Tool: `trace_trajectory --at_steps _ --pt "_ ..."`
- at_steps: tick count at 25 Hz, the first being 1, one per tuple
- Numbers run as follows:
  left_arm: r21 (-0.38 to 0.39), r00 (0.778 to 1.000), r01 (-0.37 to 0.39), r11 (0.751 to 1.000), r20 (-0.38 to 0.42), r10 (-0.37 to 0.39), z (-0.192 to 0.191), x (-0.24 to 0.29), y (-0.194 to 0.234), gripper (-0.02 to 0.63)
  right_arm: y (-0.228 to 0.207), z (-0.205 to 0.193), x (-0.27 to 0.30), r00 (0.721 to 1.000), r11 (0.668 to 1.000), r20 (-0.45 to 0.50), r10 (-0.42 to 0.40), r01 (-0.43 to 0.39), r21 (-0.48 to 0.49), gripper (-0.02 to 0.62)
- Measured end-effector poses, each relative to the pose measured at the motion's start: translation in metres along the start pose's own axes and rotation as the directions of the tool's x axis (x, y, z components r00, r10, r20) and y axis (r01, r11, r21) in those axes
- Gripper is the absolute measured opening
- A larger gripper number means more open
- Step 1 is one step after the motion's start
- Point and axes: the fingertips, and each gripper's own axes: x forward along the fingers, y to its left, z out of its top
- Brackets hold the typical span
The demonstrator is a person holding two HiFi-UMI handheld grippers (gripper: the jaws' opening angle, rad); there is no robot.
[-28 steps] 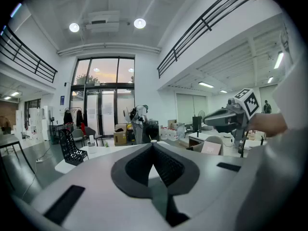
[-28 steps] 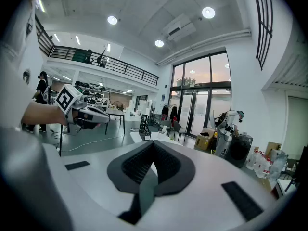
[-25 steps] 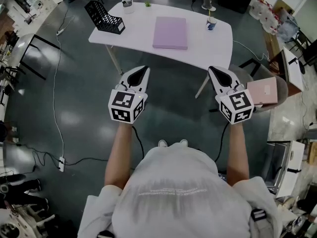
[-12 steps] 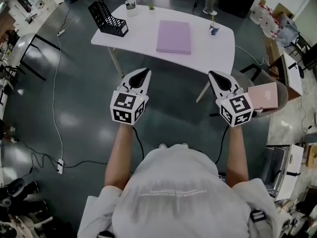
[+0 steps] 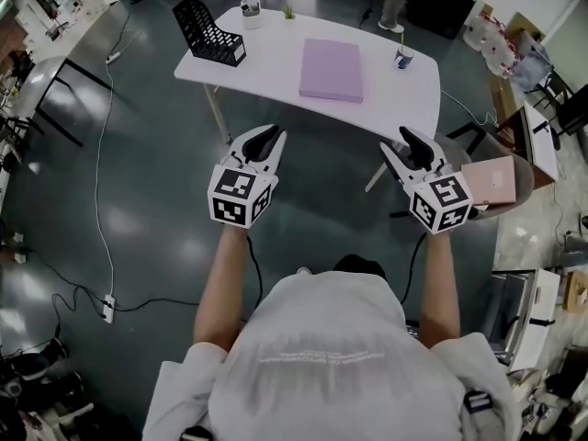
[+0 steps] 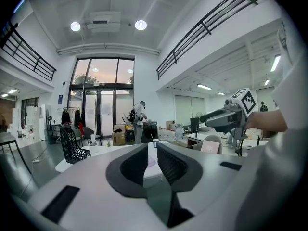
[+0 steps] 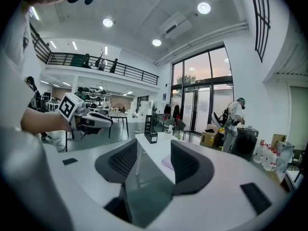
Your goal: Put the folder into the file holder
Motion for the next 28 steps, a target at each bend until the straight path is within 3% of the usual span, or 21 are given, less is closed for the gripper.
trace_trajectory --at_steps 5,10,13,20,28 --pt "-0.009 0.999 0.045 0.999 -0.007 -0.045 -0.009 -0.002 -0.005 0.197 0.016 -0.003 0.003 1.0 0.999 -0.002 0.031 -0.031 -0.025 0.305" --pt "-0.02 0.999 0.048 0.999 -0.008 -0.048 -0.016 0.009 -0.004 0.242 0.001 -0.008 0.009 1.0 1.0 0.02 0.007 -0.007 0.012 0.314" --pt "-0.041 0.999 0.049 0.998 0.002 -0.049 -0.018 0.019 -0.004 0.295 -0.01 -0.011 0.013 0.999 0.999 0.038 0.003 -0.005 0.041 0.352" --pt "-0.061 1.0 0.028 0.998 -0.001 -0.028 -0.019 0.061 0.013 0.32 -0.066 -0.028 0.047 0.998 0.997 0.008 -0.063 0.062 0.054 0.365" --pt "-0.067 0.999 0.01 0.998 -0.041 -0.013 -0.012 0.142 0.033 0.325 -0.137 -0.037 0.108 0.999 0.998 -0.032 0.005 -0.003 0.069 0.365"
